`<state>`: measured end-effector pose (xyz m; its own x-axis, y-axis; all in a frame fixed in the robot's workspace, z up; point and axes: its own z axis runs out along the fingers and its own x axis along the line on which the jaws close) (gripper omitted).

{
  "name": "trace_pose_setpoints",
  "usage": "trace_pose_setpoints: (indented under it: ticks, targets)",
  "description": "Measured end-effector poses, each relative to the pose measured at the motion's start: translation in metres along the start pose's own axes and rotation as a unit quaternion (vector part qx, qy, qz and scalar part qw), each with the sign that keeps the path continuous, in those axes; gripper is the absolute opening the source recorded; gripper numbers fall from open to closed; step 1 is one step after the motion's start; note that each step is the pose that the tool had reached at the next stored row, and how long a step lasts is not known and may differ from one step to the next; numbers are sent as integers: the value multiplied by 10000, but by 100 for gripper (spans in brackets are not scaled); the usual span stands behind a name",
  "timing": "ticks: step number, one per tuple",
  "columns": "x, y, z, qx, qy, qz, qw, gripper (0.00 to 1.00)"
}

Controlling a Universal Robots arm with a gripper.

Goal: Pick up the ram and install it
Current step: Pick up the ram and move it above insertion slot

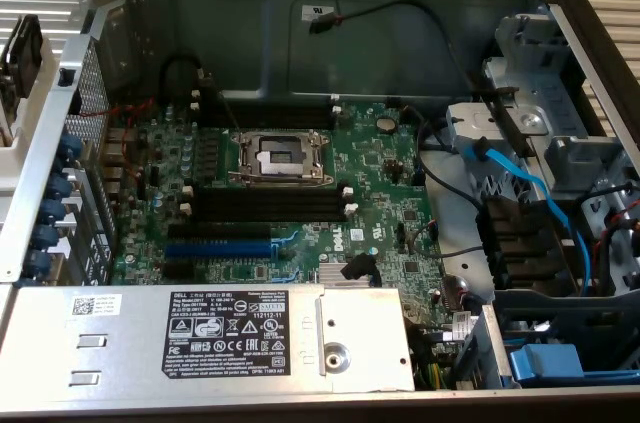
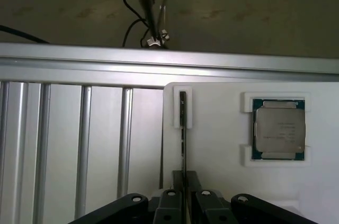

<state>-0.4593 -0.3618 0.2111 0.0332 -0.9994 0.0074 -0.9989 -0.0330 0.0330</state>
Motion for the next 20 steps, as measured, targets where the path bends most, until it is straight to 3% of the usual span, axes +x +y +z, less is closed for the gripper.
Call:
trace_pose_setpoints:
  ticks: [5,7,20]
  targets:
    - [0,0,1,0,0,0,10000,18]
    - [0,0,0,0,0,0,10000,26]
    - [-4,-27,53,0,1,-4,10000,26]
